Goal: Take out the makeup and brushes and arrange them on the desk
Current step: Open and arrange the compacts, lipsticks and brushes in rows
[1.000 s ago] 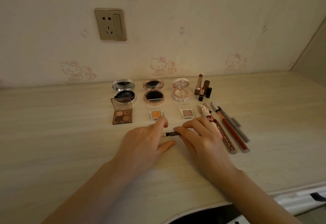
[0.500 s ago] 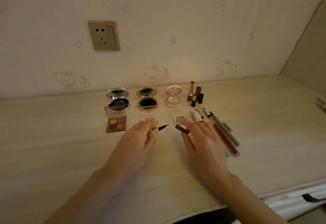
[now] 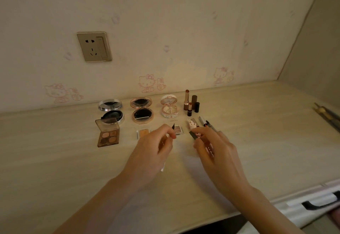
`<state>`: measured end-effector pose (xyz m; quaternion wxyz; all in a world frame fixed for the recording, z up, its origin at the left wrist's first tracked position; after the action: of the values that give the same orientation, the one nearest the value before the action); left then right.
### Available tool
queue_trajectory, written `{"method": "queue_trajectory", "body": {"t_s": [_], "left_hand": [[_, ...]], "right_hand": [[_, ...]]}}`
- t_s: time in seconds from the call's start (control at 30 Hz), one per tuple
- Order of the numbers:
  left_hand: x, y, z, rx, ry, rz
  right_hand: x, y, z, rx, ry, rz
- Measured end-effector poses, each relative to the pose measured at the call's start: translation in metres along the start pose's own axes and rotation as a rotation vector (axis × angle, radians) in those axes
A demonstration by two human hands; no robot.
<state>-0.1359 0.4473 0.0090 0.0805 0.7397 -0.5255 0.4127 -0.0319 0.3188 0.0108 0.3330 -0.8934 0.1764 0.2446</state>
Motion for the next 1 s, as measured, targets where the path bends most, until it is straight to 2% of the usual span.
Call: {"method": "queue_trajectory", "body": {"t_s": [0.23,0.37,0.57,1.0], "left_hand": [[0.018,-0.02,0.035,-0.045,0.024,0.009],[0.032,-0.038,0.063,-0.127,0.076,0.0],[0.05,-0.074,0.096,-0.137,-0.102,-0.001],[0.06,-0.129,0.155,-0.174,-0.538,0.133]], "right_hand": [[0.051,0.0,-0.033,-0.028,0.039,0.121],[0.076,-0.001,-0.053,0.004,0.091,0.166],[0.115,-0.005,-0.068,0.003,0.206,0.212],[0.146,-0.016,-0.07,-0.19,0.537,0.165]]}}
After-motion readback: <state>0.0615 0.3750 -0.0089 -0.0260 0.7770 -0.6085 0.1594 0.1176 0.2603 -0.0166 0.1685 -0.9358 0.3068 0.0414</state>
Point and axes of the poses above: each hand's wrist, its own y-axis away from the middle knuckle, its own z-axis out of the palm, x = y × z, the point moved 7 cm from there along -y, towards the middle knuckle, and after that the axes turned 7 degrees about -x, right-handed, at the moved point
